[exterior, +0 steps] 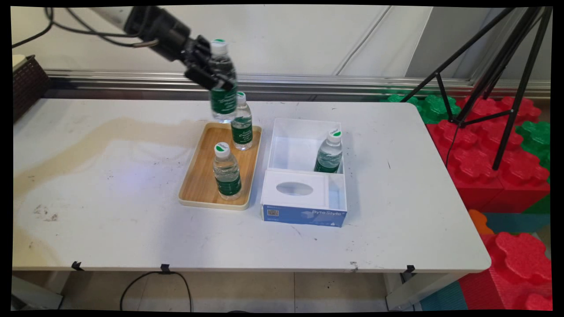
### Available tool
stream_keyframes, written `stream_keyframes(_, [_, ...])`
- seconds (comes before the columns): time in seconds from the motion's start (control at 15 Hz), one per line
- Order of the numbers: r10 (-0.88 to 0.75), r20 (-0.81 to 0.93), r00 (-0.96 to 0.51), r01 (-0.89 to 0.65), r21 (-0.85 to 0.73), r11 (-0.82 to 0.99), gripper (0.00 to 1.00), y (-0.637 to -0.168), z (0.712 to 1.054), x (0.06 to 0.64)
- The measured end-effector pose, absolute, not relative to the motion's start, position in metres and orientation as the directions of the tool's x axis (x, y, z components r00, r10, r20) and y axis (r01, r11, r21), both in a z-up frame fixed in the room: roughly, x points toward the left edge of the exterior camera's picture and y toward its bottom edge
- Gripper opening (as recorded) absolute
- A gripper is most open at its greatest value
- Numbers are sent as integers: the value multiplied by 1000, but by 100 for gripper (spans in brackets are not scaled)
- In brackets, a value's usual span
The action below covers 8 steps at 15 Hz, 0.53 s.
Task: Place the picked object on the tray
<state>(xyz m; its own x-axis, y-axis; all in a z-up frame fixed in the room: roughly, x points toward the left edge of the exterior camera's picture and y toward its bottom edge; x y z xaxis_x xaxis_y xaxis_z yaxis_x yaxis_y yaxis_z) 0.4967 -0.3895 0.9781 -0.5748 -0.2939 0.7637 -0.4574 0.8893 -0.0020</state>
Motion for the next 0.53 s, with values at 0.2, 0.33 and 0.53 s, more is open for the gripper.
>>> stream_keyframes(0.2, [-302, 758, -578, -466, -3, 885, 0, -377, 966, 520])
stream_keyframes(0.33, [-307, 756, -578, -471, -1, 882, 0, -372, 953, 533])
stream_keyframes(0.53, [-305, 759, -576, -472, -4, 881, 0, -372, 934, 549])
